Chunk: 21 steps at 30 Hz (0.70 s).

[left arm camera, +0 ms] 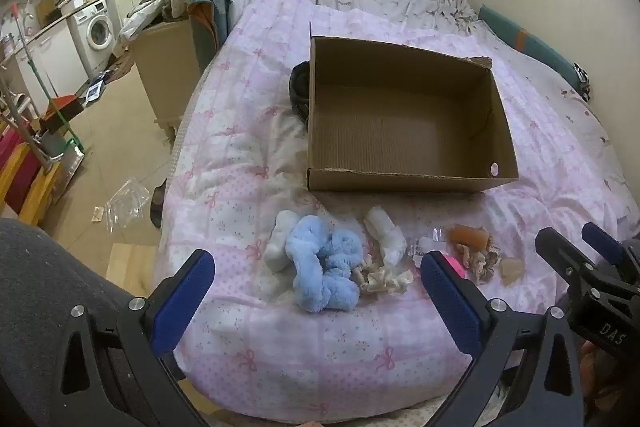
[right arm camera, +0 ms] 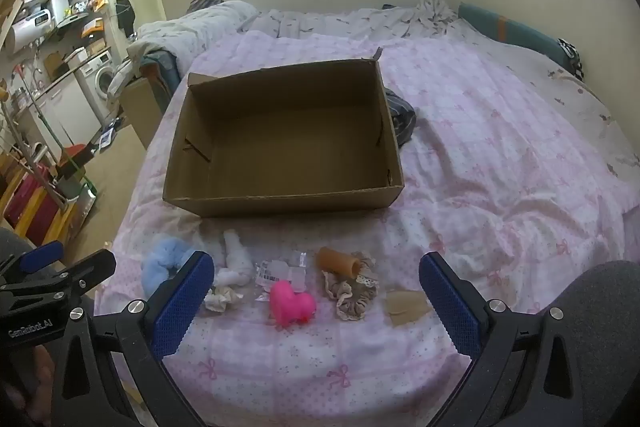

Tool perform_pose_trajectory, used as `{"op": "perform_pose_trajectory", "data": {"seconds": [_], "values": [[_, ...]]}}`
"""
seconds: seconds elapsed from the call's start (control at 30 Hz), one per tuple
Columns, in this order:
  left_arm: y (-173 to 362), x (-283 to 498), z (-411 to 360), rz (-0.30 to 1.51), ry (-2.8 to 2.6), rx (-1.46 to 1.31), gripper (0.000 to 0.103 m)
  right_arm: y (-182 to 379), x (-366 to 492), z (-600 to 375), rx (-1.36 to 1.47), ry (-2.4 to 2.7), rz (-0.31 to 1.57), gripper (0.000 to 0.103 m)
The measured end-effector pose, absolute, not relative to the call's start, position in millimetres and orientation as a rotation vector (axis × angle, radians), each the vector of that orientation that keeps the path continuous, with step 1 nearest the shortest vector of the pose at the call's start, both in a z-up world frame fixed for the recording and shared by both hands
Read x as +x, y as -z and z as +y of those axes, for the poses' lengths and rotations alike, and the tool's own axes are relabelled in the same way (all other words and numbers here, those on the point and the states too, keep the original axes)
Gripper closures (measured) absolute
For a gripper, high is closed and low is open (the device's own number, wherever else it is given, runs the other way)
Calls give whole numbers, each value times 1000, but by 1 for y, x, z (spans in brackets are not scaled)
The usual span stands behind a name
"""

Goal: Organize soft objects

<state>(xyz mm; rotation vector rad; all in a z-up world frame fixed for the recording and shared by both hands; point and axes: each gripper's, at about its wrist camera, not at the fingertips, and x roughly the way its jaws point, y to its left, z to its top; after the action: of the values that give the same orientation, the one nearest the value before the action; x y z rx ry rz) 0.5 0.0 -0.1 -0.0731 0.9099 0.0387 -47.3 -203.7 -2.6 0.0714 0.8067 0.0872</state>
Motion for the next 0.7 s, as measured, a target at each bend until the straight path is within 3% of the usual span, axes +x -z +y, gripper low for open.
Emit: {"op": "perform_pose_trajectory", "data": {"seconds": [0.7], "values": [[-1, 0, 0, 904, -40, -70, 0, 3, -47, -206, 71, -87, 806, 0]]}}
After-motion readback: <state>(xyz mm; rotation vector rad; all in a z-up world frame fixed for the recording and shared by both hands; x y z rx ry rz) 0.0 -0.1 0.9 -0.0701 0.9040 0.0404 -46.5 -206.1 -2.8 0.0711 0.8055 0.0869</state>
